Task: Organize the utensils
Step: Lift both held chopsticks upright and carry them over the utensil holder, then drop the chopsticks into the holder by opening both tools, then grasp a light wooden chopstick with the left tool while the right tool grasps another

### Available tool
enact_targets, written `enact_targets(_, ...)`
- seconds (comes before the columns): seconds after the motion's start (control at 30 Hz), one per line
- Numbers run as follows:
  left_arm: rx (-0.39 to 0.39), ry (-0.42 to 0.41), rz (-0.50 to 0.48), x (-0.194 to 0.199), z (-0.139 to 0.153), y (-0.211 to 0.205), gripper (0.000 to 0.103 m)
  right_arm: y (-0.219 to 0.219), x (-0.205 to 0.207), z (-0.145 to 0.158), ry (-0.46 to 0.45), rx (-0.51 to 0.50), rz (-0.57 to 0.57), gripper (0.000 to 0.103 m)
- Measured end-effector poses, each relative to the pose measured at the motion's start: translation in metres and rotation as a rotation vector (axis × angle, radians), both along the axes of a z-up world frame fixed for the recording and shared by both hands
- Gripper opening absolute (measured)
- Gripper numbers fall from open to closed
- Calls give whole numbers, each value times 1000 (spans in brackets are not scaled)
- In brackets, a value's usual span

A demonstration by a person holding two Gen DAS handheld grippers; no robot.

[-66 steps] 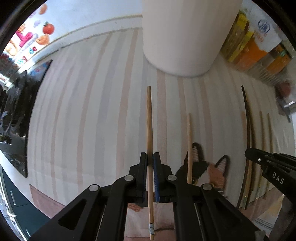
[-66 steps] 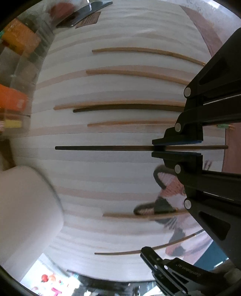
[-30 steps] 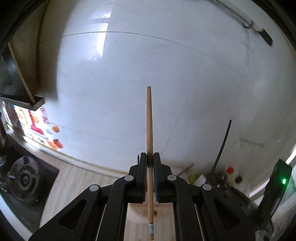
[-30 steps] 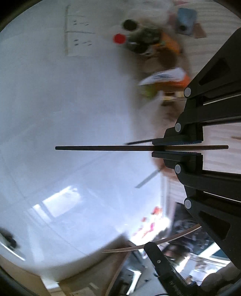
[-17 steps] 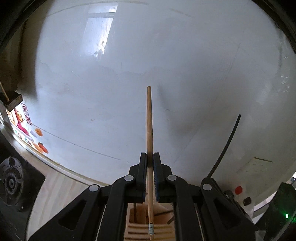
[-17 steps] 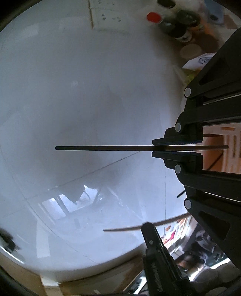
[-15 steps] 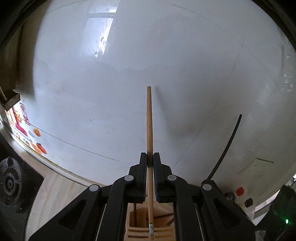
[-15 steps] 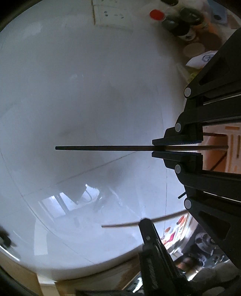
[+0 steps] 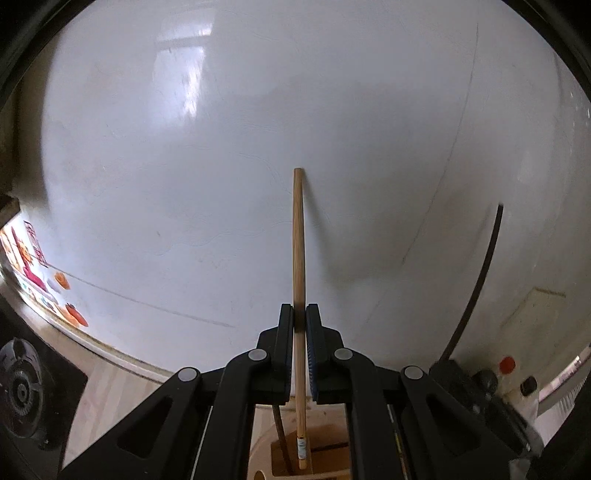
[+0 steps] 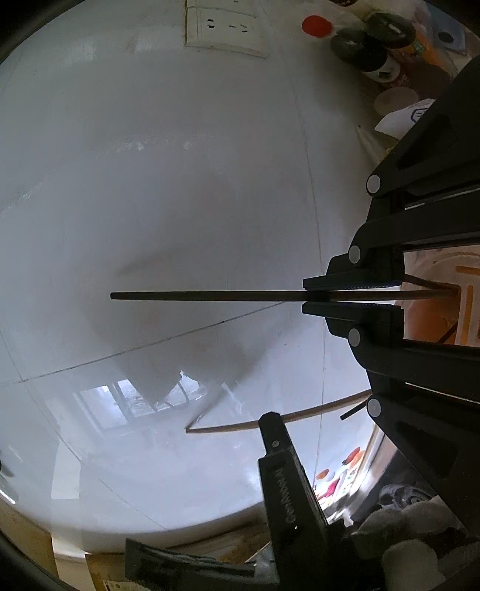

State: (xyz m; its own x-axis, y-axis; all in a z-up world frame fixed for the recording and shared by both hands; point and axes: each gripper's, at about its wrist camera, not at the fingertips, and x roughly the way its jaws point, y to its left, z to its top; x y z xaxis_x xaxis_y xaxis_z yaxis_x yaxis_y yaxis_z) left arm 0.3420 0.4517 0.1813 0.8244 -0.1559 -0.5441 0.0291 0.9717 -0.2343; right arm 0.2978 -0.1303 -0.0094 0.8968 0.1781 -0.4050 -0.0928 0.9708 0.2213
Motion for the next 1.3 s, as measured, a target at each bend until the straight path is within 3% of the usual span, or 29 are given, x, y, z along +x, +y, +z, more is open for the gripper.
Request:
enact_targets(0.23, 30, 63, -20, -11, 1, 11, 10, -2, 1, 2, 27, -1, 38, 7)
enact_targets(0.27, 31, 60, -18, -16, 6, 13, 14, -3, 1, 3, 38, -1, 43, 11)
enact_targets(0.33, 35, 48, -7, -27, 15, 17, 32, -9, -2, 5, 53, 6, 52, 19)
enact_targets(0.4, 46, 57, 29, -39, 25, 26, 70, -12, -7, 10, 54, 12, 60, 26)
enact_targets(0.47, 44, 37, 70, -52, 34, 36, 81, -16, -13, 16, 49, 11, 55, 40)
enact_targets(0.53, 65, 45, 106, -66, 39, 45, 87, -22, -22, 22, 48, 18, 50, 45)
enact_targets(0.6, 76, 56, 121, -78, 41, 48, 101, -30, -30, 28, 51, 33, 40, 54)
enact_targets(0.77, 130, 96, 170, -124, 36, 42, 103, -46, -61, 38, 90, 31, -27, 68)
enact_targets(0.9, 137, 175, 147, -154, 13, 33, 103, -61, -92, 33, 160, 41, -77, 78)
enact_targets(0.97, 153, 218, 130, -169, 1, 20, 103, -67, -109, 23, 204, 33, -104, 88)
enact_targets(1.2, 227, 400, 84, -204, -67, -13, 103, -87, -151, -43, 394, 28, -124, 89)
enact_targets(1.23, 230, 423, 78, -208, -76, -18, 103, -87, -151, -53, 430, 32, -119, 87)
enact_targets(1.3, 230, 484, 60, -211, -100, -26, 103, -91, -156, -82, 525, 44, -94, 71)
